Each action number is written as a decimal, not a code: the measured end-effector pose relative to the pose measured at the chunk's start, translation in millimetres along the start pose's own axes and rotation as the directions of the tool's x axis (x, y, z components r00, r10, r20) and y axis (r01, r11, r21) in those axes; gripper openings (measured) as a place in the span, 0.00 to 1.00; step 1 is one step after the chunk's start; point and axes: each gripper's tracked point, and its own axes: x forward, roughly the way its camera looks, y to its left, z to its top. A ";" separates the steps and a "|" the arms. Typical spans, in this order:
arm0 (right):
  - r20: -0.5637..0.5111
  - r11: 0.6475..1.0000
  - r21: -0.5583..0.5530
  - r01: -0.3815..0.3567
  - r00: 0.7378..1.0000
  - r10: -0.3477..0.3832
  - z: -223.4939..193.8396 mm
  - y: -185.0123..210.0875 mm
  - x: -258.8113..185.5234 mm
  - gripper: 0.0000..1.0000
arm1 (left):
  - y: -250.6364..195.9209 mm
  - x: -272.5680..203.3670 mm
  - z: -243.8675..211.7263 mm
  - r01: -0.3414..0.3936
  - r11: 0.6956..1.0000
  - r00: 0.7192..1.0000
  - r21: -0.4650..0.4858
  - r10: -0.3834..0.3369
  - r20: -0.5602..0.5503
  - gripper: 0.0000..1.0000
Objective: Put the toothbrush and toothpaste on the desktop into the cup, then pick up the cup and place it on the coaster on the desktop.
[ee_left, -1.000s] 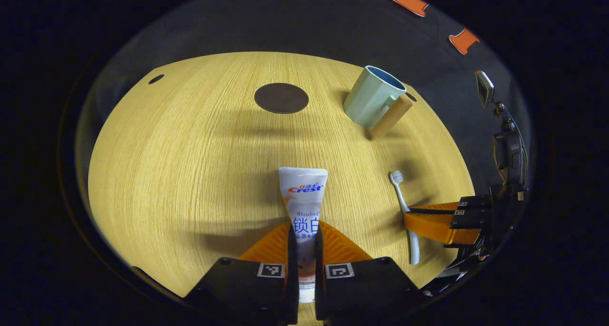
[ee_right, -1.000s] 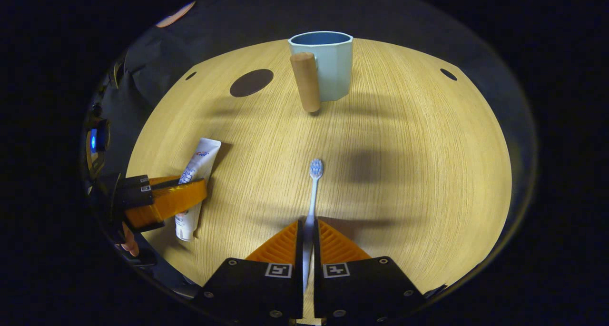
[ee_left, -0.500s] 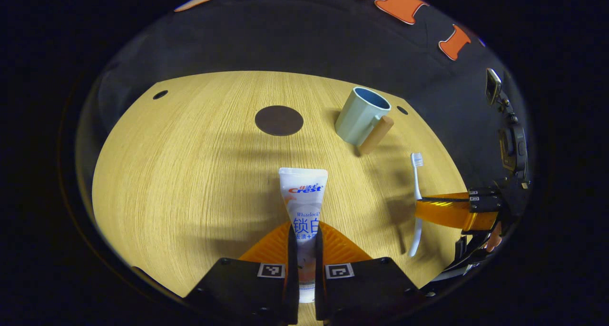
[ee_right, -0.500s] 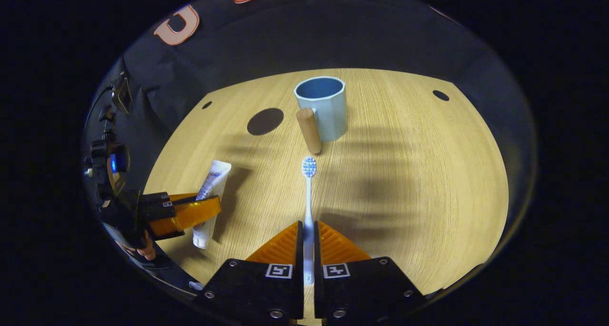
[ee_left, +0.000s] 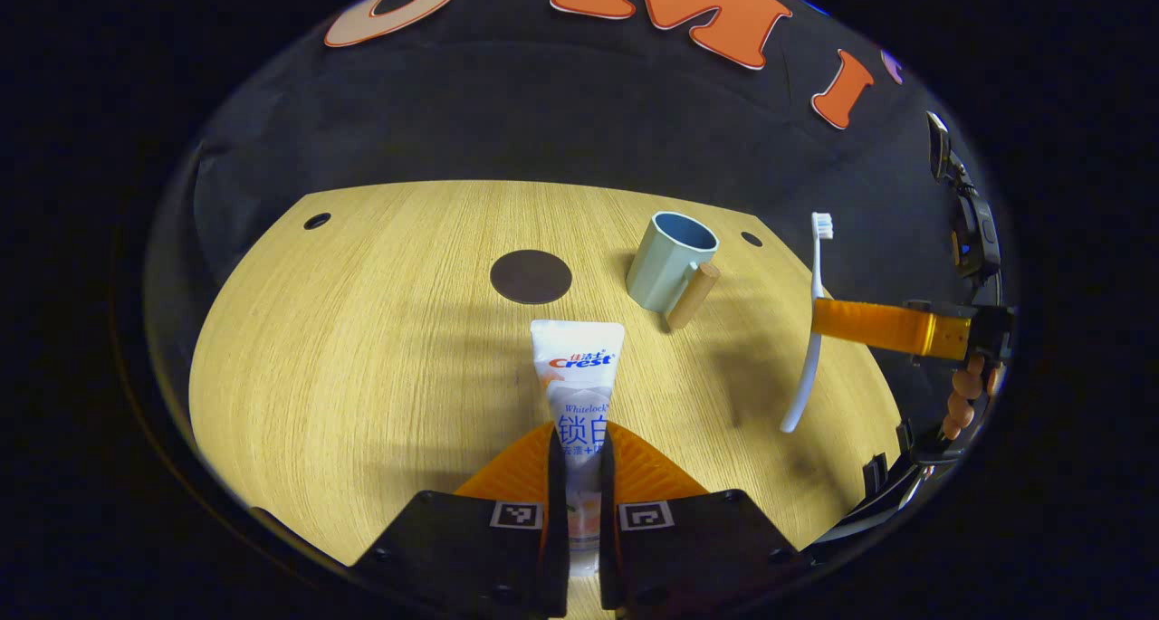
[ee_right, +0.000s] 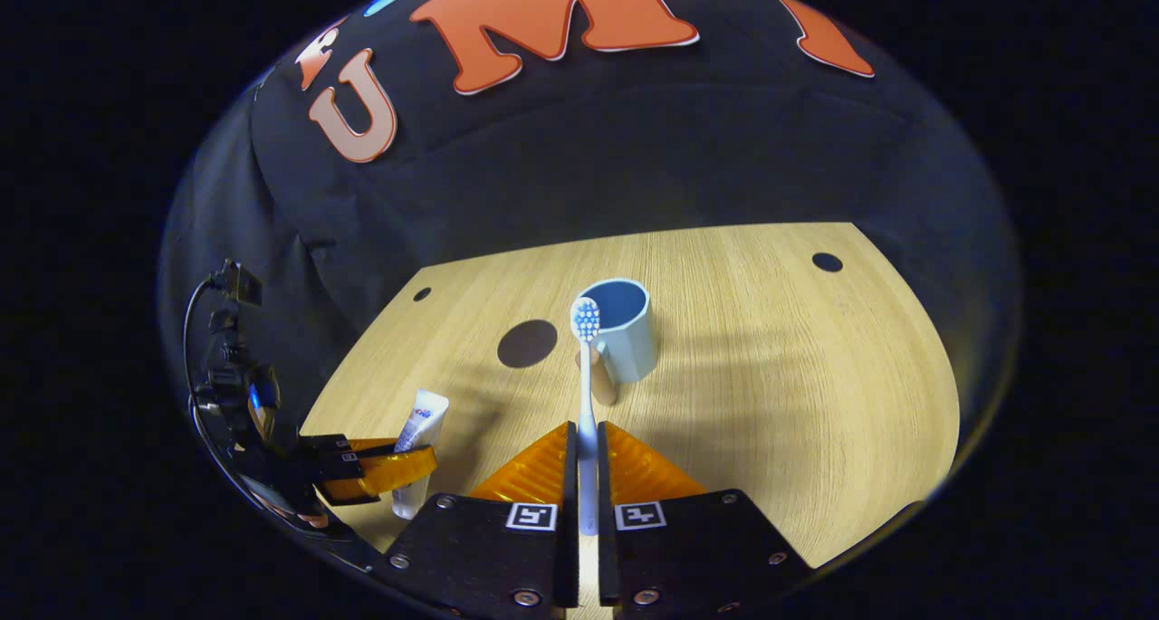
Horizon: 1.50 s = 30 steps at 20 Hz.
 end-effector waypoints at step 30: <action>0.534 0.995 -0.097 0.036 0.845 0.021 147.9 -14.6 76.2 0.09 | 2.3 1.0 6.9 -0.017 1.000 0.992 -0.001 0.017 0.126 0.17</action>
